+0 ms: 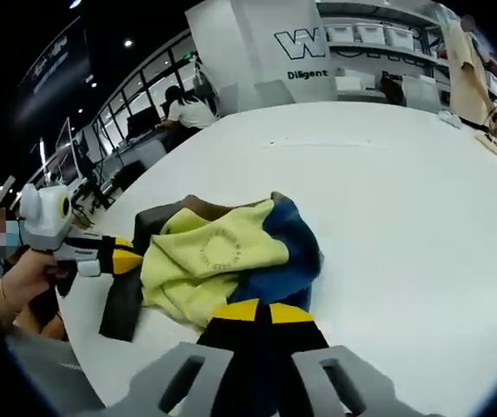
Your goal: Fold the garment on the visible template until the final outline fits inside the template.
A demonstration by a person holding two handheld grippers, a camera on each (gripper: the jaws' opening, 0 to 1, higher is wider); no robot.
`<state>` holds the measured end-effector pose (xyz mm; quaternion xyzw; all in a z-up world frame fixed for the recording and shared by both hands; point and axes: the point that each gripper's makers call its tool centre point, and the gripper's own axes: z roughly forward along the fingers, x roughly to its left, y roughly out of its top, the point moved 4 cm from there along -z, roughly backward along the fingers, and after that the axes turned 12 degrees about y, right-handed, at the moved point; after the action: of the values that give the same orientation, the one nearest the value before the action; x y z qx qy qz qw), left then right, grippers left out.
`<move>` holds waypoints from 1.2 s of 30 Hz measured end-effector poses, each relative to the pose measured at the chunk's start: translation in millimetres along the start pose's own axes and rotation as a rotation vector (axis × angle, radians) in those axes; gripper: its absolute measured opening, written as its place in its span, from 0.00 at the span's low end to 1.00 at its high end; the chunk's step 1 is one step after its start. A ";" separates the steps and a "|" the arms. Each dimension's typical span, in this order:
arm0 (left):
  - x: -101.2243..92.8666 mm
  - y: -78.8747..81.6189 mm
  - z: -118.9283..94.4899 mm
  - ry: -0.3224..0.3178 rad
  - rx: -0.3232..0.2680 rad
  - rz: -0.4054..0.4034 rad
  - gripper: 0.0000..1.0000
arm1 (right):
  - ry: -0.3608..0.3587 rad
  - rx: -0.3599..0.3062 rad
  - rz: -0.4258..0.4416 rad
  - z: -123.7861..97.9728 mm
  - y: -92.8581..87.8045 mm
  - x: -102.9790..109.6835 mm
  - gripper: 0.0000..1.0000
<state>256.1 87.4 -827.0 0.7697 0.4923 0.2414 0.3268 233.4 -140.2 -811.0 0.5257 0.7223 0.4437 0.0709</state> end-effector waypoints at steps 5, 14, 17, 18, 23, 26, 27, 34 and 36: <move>1.9 1.9 0.4 -0.005 -0.013 0.004 0.01 | -0.022 -0.002 0.006 -3.1 2.2 -4.1 0.00; 21.3 24.9 -8.5 0.024 -0.083 0.009 0.01 | -0.065 -0.018 -0.036 -17.7 23.7 -10.4 0.00; 31.6 33.6 -10.2 0.033 -0.095 0.009 0.01 | -0.075 -0.007 -0.057 -20.7 29.5 -14.3 0.00; 35.6 36.4 -9.7 0.038 -0.098 0.008 0.01 | -0.078 -0.001 -0.067 -21.4 31.5 -17.2 0.00; 50.1 46.3 -6.3 0.054 -0.101 -0.004 0.01 | -0.107 0.028 -0.079 -24.0 39.3 -29.7 0.00; 54.8 53.5 -3.7 0.054 -0.106 -0.005 0.01 | -0.113 0.035 -0.077 -25.2 44.7 -35.4 0.00; 57.1 56.7 -1.6 0.051 -0.102 -0.003 0.01 | -0.120 0.040 -0.077 -25.4 46.7 -38.1 0.00; 78.2 75.1 9.9 0.083 -0.075 0.023 0.00 | -0.148 0.076 -0.069 -25.4 52.4 -56.5 0.00; 85.4 79.5 14.5 0.089 -0.045 0.001 0.01 | -0.159 0.088 -0.052 -24.7 52.6 -62.1 0.00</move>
<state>347.9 137.8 -773.6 0.7509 0.5004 0.2866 0.3219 283.1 -202.5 -781.2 0.5430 0.7467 0.3664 0.1160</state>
